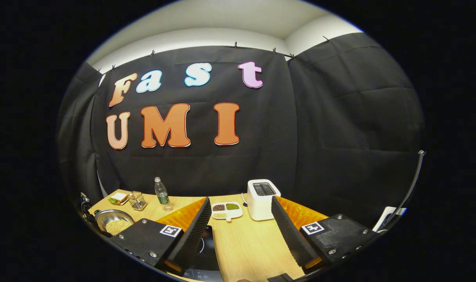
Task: First push the handle of the pot to place it horizontally, then grasp the pot with both hands and set it on the induction cooktop.
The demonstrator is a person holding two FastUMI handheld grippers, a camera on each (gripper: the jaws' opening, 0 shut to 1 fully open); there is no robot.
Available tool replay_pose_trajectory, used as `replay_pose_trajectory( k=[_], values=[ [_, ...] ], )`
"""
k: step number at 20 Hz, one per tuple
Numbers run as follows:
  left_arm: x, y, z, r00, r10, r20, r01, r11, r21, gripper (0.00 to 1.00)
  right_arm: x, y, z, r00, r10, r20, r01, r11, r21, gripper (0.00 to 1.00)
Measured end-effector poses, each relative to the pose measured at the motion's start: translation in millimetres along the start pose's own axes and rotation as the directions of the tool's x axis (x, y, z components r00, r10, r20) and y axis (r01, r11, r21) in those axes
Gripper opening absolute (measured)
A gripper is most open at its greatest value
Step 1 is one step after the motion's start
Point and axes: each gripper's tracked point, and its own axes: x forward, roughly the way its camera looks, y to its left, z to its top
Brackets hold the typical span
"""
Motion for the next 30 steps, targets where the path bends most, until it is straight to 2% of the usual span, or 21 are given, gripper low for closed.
replay_pose_trajectory(
  k=[11, 17, 21, 26, 28, 30],
  values=[
    [12.8, -1.3, 18.2, 1.000, -0.004, 0.010, 0.004, 1.000, 0.007, 0.02, 10.9, 0.9, -15.5, 0.999, -0.015, -0.033, 0.015, 1.000, 0.006, 0.96],
    [-23.3, 4.7, 52.5, 0.992, -0.015, 0.128, 0.011, 1.000, 0.028, 0.02, 10.7, 24.5, -15.3, 0.999, -0.009, -0.031, 0.010, 1.000, 0.019, 0.96],
    [-60.5, 44.7, 81.1, 0.973, 0.031, 0.227, -0.033, 0.999, 0.005, 0.02, 8.7, 61.3, -19.9, 0.999, 0.017, -0.035, -0.016, 1.000, 0.025, 0.96],
    [-97.6, 128.3, 99.9, 0.939, 0.153, 0.308, -0.143, 0.988, -0.057, 0.01, 7.9, 130.3, -41.1, 0.995, 0.079, -0.068, -0.075, 0.995, 0.063, 0.95],
    [-110.3, 159.0, 100.4, 0.924, 0.199, 0.327, -0.178, 0.980, -0.093, 0.12, 6.6, 161.2, -52.7, 0.991, 0.105, -0.082, -0.099, 0.992, 0.073, 0.95],
    [-115.0, 187.6, 98.1, 0.916, 0.227, 0.330, -0.200, 0.973, -0.113, 0.14, 7.2, 193.8, -65.0, 0.986, 0.130, -0.100, -0.123, 0.990, 0.074, 0.95]
  ],
)
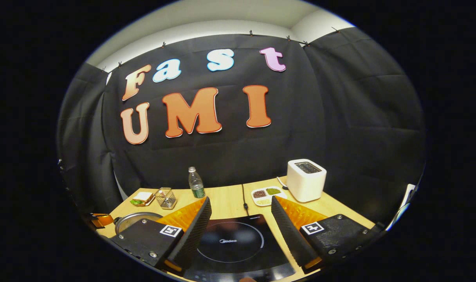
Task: First push the handle of the pot to place it horizontally, then grasp the pot with both hands and set it on the induction cooktop.
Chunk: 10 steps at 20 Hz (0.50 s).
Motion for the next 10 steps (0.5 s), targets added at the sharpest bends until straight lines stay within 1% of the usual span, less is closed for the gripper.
replay_pose_trajectory(
  k=[1, 2, 4, 6, 7, 8, 10],
  values=[
    [-0.3, 13.3, 0.4, 1.000, 0.018, 0.008, -0.018, 1.000, 0.001, 0.34, 3.6, 14.6, -8.2, 1.000, 0.010, -0.014, -0.010, 1.000, -0.005, 1.00],
    [0.7, 25.6, 0.8, 1.000, 0.026, 0.014, -0.026, 1.000, 0.003, 0.37, 5.8, 29.8, -15.5, 0.999, 0.023, -0.024, -0.023, 1.000, -0.014, 0.95],
    [3.5, 41.9, -0.4, 0.999, 0.027, 0.022, -0.027, 1.000, 0.007, 0.40, 8.8, 62.1, -29.9, 0.998, 0.051, -0.043, -0.052, 0.998, -0.037, 0.96],
    [11.8, 62.1, -3.9, 0.999, 0.048, 0.016, -0.048, 0.999, 0.010, 0.75, 13.6, 91.4, -47.3, 0.995, 0.074, -0.068, -0.078, 0.995, -0.055, 0.96],
    [16.3, 67.9, -4.5, 0.999, 0.047, 0.016, -0.047, 0.999, 0.012, 0.93, 15.8, 106.2, -55.4, 0.993, 0.084, -0.085, -0.090, 0.994, -0.061, 0.96],
    [20.3, 72.5, -6.8, 0.999, 0.038, 0.013, -0.039, 0.999, 0.016, 0.94, 18.9, 117.0, -65.9, 0.990, 0.090, -0.104, -0.097, 0.993, -0.061, 0.96],
    [30.0, 83.9, -15.4, 1.000, 0.026, -0.012, -0.025, 0.999, 0.035, 0.92, 26.9, 132.9, -91.1, 0.984, 0.096, -0.149, -0.105, 0.993, -0.054, 0.96]
  ],
)
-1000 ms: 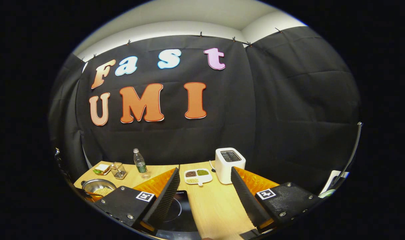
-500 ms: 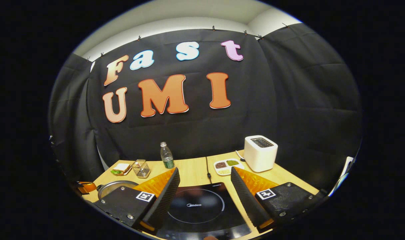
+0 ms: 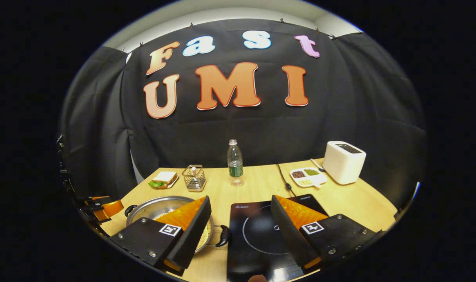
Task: First push the handle of the pot to place it horizontally, then grasp the pot with both hands and set it on the induction cooktop.
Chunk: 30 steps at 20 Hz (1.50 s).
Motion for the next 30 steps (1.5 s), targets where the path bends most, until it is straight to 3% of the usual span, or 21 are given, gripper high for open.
replay_pose_trajectory(
  k=[6, 16, 20, 23, 30],
  values=[
    [31.9, 23.5, -19.7, 0.999, 0.000, -0.047, 0.000, 1.000, 0.011, 0.93, 37.0, 15.8, -74.3, 0.983, -0.061, -0.175, 0.055, 0.998, -0.036, 0.96],
    [64.1, 24.4, -59.3, 0.984, -0.055, -0.170, 0.055, 0.998, -0.004, 0.93, 63.8, 34.3, -125.0, 0.945, -0.084, -0.317, 0.062, 0.995, -0.079, 0.96],
    [67.5, 21.6, -66.4, 0.978, -0.071, -0.194, 0.070, 0.997, -0.014, 0.93, 60.7, 34.5, -123.6, 0.944, -0.083, -0.320, 0.056, 0.994, -0.091, 0.84],
    [68.3, 23.0, -70.0, 0.976, -0.050, -0.210, 0.048, 0.999, -0.016, 0.56, 60.1, 37.6, -122.9, 0.944, -0.083, -0.321, 0.058, 0.994, -0.089, 0.66],
    [45.5, 21.2, -66.6, 0.974, 0.016, -0.228, -0.026, 0.999, -0.040, 0.48, 57.9, 38.7, -106.4, 0.953, -0.030, -0.302, 0.015, 0.998, -0.053, 0.52]
  ],
)
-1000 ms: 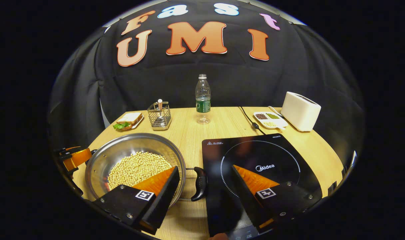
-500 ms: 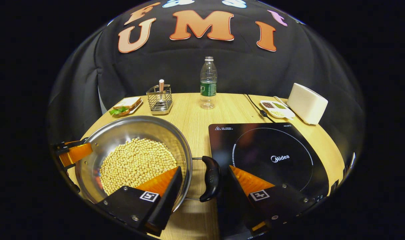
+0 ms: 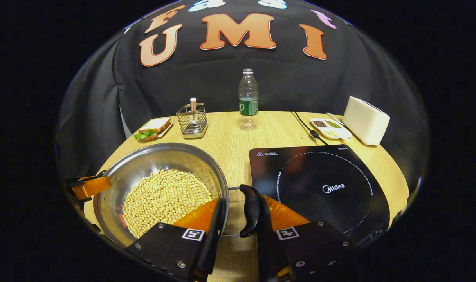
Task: First push the handle of the pot to place it horizontally, then grasp the pot with both hands and set it on the induction cooktop.
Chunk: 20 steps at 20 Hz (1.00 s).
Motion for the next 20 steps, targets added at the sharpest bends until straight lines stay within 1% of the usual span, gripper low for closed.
replay_pose_trajectory(
  k=[1, 3, 4, 5, 7, 9, 12, 13, 14, 20],
  values=[
    [-4.0, -1.0, 4.2, 1.000, 0.003, 0.011, -0.003, 1.000, -0.001, 0.49, -5.5, -2.0, 5.2, 1.000, 0.005, 0.013, -0.005, 1.000, 0.000, 0.52],
    [-13.1, -7.1, 14.5, 0.999, 0.008, 0.035, -0.008, 1.000, -0.013, 0.47, -14.3, -6.3, 15.8, 0.999, 0.017, 0.034, -0.017, 1.000, 0.007, 0.51],
    [-18.4, -11.6, 19.4, 0.999, 0.009, 0.042, -0.008, 1.000, -0.016, 0.49, -18.3, -8.9, 20.4, 0.999, 0.023, 0.040, -0.024, 1.000, 0.008, 0.52],
    [-23.2, -16.6, 24.4, 0.999, 0.008, 0.052, -0.007, 1.000, -0.017, 0.48, -22.3, -13.7, 23.7, 0.998, 0.028, 0.048, -0.028, 1.000, 0.011, 0.52],
    [-29.8, -28.4, 32.4, 0.998, 0.014, 0.065, -0.012, 1.000, -0.029, 0.47, -31.9, -24.2, 30.1, 0.998, 0.030, 0.063, -0.031, 0.999, 0.020, 0.51],
    [-40.4, -43.9, 41.0, 0.997, 0.010, 0.078, -0.008, 1.000, -0.021, 0.47, -39.9, -38.4, 36.9, 0.997, 0.029, 0.075, -0.032, 0.999, 0.034, 0.52],
    [-48.1, -73.8, 54.0, 0.995, -0.001, 0.101, -0.001, 1.000, 0.014, 0.48, -51.9, -65.4, 46.3, 0.995, 0.023, 0.098, -0.028, 0.998, 0.058, 0.51],
    [-49.8, -83.4, 56.4, 0.995, -0.004, 0.103, 0.002, 1.000, 0.024, 0.48, -54.9, -75.2, 47.9, 0.995, 0.018, 0.101, -0.025, 0.997, 0.068, 0.47],
    [-51.1, -95.3, 58.9, 0.994, -0.011, 0.106, 0.008, 0.999, 0.031, 0.48, -57.6, -85.8, 49.1, 0.994, 0.011, 0.106, -0.019, 0.997, 0.073, 0.51],
    [-53.0, -166.4, 61.4, 0.993, -0.056, 0.100, 0.049, 0.997, 0.062, 0.48, -71.7, -154.4, 53.5, 0.992, -0.031, 0.121, 0.019, 0.995, 0.098, 0.51]
  ],
)
